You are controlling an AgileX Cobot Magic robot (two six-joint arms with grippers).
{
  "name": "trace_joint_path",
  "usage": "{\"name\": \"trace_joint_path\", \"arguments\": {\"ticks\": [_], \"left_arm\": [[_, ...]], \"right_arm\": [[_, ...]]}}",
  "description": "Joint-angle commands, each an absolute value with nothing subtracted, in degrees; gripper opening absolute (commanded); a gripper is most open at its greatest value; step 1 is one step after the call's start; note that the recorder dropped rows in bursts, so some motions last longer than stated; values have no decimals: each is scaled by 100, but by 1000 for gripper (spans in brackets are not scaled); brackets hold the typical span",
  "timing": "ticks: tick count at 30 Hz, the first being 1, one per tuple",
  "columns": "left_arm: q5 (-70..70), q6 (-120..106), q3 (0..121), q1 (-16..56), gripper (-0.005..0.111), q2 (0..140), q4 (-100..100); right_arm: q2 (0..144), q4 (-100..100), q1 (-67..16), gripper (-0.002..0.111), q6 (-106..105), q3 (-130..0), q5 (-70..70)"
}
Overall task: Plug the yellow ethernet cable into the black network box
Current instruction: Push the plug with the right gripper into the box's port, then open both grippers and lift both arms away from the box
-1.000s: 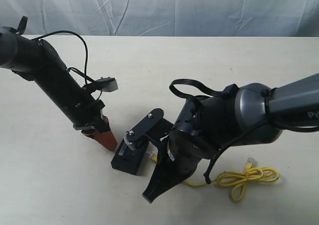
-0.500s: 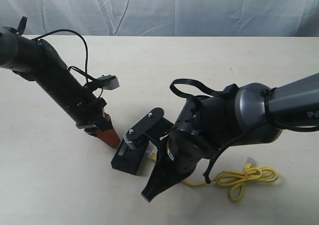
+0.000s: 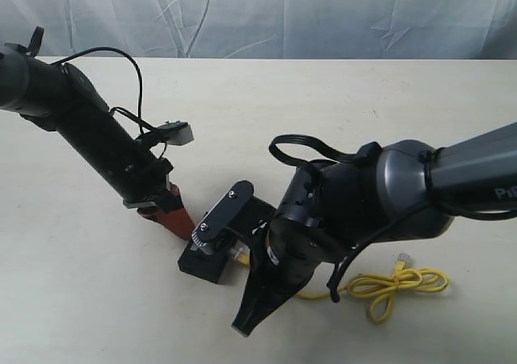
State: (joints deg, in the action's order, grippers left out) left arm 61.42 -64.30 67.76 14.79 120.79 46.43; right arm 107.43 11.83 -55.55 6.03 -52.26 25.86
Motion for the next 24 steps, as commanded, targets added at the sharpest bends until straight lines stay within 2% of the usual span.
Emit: {"name": "trace_joint_path", "arguments": {"ticks": [1,7,19,24], "left_arm": [[6265,-6456,6794,1503,0,12069,4716],[6313,-6456,6794,1503,0,12069,4716],[6348,-6456,6794,1503,0,12069,4805],[6348,-6456,6794,1503,0,12069,4805]], "right_arm": [[10901,1110,-5602,-1,552,-5169,2442],[10901,1239,-5602,-1,552,-5169,2259],[10901,1604,-5602,-1,552,-5169,2989],[10948,1604,-5602,-1,552,-5169,2700]]}}
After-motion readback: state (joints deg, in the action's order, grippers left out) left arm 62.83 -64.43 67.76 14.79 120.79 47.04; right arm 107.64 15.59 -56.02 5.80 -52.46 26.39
